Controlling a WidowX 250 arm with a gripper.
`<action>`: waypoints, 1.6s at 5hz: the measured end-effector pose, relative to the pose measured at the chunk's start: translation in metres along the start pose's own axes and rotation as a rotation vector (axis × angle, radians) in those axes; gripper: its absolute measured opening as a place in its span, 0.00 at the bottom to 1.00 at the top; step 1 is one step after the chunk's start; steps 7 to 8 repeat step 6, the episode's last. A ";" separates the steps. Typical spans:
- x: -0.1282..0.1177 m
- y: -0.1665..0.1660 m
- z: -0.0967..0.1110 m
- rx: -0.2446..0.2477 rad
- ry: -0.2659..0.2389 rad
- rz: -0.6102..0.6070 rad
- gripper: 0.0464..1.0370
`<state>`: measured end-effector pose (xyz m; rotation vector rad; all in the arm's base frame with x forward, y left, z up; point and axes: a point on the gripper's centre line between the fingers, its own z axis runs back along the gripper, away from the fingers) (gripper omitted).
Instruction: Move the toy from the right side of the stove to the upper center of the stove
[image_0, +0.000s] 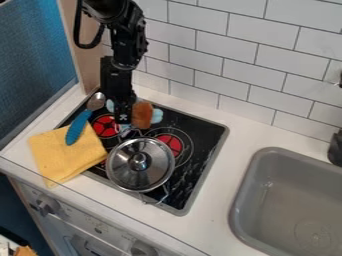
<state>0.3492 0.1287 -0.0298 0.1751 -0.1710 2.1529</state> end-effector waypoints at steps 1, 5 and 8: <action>-0.008 0.005 -0.001 -0.005 -0.012 -0.019 0.93; 0.003 0.001 0.071 -0.094 0.064 0.072 0.96; 0.014 0.001 0.089 -0.144 0.083 0.122 0.96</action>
